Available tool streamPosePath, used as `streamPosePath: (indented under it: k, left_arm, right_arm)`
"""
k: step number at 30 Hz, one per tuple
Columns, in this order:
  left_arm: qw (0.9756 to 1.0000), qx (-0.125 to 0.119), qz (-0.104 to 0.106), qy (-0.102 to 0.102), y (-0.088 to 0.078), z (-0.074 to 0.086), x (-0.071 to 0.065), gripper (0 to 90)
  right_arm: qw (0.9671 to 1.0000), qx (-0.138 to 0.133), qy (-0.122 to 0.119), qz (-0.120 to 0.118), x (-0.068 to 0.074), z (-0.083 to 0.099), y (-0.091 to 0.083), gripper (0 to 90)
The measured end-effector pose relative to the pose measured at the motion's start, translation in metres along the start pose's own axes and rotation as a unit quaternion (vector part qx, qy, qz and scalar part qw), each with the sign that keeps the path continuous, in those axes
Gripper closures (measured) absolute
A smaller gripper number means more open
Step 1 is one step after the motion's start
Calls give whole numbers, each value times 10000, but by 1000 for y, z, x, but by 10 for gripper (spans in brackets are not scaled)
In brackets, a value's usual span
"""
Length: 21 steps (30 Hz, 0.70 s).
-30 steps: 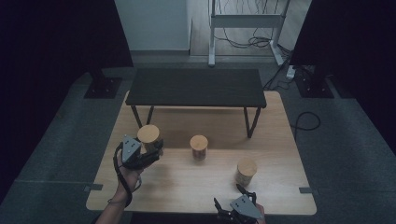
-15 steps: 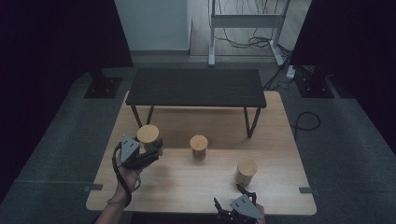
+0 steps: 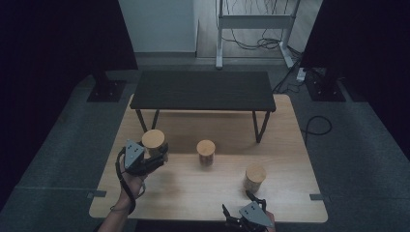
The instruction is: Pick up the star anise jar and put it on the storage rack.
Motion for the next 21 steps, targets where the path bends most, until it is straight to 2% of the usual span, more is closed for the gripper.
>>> streamPosePath:
  k: [21]
  left_arm:
    - [9999, 13, 14, -120, 0, 0, 6, 262]
  right_arm:
    - [10000, -2, 25, 50, 1, 0, 0, 78]
Point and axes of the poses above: each handheld gripper's, and its own axes: y roughly forward along the jaws, z roughly out of its underside, x roughly to its left, the point moved 5 cm from there along y, roughly forward along the jaws, and after that the axes turned 6 degrees about x, right-handed, at the moved point
